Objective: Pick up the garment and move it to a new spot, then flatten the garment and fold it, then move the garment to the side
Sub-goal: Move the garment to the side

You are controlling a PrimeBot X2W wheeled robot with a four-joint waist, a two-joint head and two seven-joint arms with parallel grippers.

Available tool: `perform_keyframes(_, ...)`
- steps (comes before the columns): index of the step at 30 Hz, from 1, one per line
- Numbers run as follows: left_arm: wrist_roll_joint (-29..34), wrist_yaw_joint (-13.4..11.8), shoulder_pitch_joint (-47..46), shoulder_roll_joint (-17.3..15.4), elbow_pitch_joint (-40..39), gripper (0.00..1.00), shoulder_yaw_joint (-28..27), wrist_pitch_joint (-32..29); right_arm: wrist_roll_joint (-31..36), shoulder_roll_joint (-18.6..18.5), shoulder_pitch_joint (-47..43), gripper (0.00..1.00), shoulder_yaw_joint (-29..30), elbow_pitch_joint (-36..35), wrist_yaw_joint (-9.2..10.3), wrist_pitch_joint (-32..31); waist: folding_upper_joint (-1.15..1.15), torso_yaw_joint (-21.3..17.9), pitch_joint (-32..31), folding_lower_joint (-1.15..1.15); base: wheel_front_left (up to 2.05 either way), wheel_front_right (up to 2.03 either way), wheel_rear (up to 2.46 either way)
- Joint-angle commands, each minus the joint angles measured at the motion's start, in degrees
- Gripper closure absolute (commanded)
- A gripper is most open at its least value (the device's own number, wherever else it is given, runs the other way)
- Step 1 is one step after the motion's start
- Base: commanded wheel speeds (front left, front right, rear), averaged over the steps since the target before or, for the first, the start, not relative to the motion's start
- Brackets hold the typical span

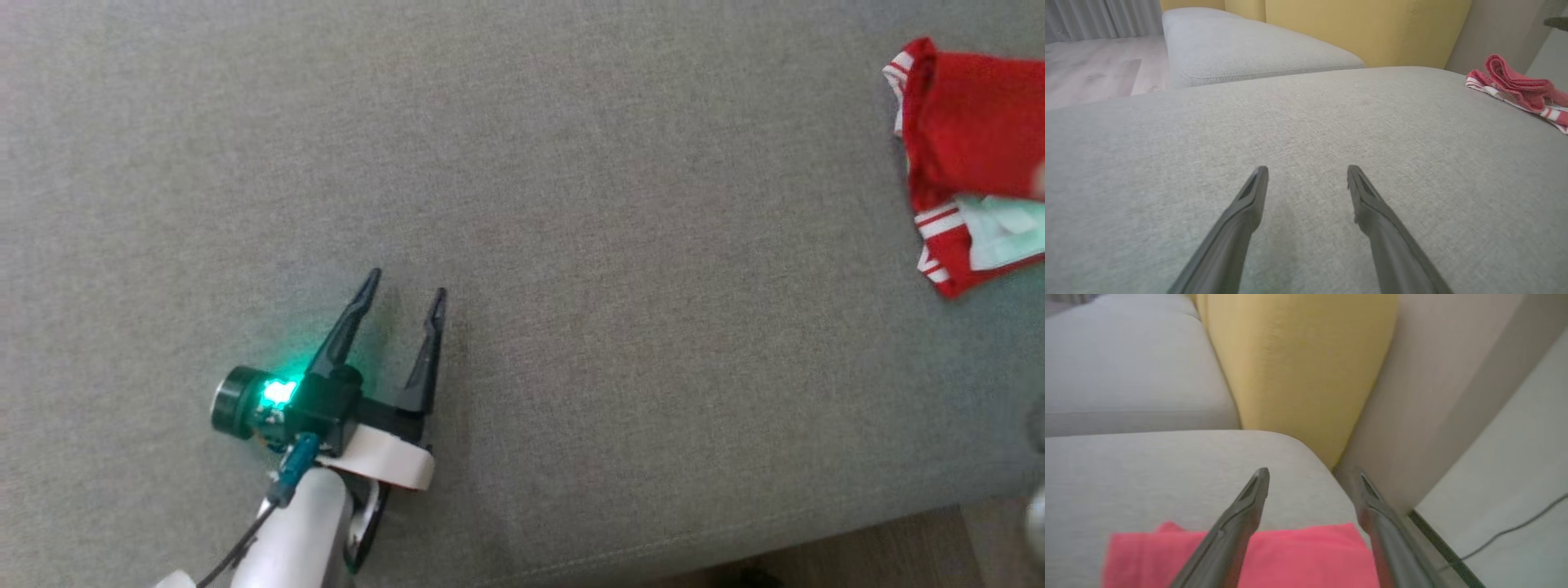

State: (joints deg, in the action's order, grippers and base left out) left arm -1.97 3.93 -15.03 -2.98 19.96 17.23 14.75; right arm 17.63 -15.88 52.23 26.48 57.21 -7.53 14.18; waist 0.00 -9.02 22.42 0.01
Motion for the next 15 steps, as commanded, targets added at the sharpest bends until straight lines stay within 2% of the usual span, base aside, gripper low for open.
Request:
perform_keyframes(1,0.1,-0.5,0.1,-0.5,-1.1,0.00,-2.2,0.3,-0.1,0.1,1.5,0.00,-1.2,-2.2,0.04,0.7,0.00,0.2,-0.8,-0.01,0.00,0.00,0.00)
perform_keyframes(6,0.2,-1.9,0.8,-0.4,-0.7,0.00,-2.9,0.3,-4.8,7.7,-3.8,0.00,-8.5,-9.8,0.04,0.8,0.00,1.9,-4.4,-0.01,0.00,0.00,0.00)
perform_keyframes(11,-1.0,-3.4,1.9,-0.2,-0.2,0.00,-4.4,0.3,-12.0,10.9,-13.0,0.00,-16.2,-15.5,0.04,0.8,0.00,5.0,-8.1,-0.01,0.00,0.00,0.00)
perform_keyframes(15,-1.6,-4.1,2.8,-0.1,0.4,0.00,-6.4,0.3,-17.3,12.3,-19.5,0.00,-20.0,-19.3,0.04,0.8,0.00,7.5,-10.5,-0.01,0.00,0.00,0.00)
